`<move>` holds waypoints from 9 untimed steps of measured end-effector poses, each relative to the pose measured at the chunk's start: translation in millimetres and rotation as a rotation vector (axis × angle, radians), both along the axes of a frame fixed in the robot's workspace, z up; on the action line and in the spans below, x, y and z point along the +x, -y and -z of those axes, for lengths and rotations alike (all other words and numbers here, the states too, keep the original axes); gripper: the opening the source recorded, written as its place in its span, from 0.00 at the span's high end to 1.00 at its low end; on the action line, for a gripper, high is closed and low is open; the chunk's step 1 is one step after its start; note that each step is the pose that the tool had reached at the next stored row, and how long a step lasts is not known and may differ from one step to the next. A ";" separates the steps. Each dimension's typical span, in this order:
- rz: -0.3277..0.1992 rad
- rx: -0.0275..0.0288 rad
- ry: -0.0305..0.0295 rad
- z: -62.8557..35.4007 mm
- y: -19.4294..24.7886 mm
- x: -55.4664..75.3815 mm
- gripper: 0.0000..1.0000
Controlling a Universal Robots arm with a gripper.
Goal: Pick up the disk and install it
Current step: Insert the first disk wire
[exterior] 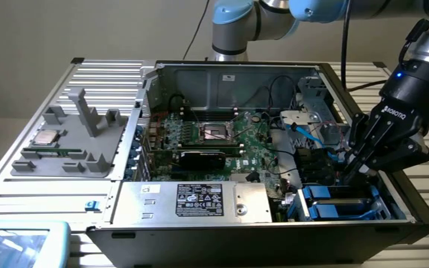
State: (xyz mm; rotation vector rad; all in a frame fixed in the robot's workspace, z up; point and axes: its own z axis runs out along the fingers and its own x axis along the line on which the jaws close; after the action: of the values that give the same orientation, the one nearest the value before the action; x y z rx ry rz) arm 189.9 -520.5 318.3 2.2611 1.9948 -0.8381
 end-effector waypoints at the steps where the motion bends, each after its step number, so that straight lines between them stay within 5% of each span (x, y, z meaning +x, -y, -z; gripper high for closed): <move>1: 0.000 -0.0001 0.0012 0.0 0.0 0.0 0.84; 9: 0.000 -0.0001 0.0051 0.2 0.0 0.0 0.84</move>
State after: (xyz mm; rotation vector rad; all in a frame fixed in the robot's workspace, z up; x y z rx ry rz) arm 189.9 -520.5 318.1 2.2614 1.9922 -0.8316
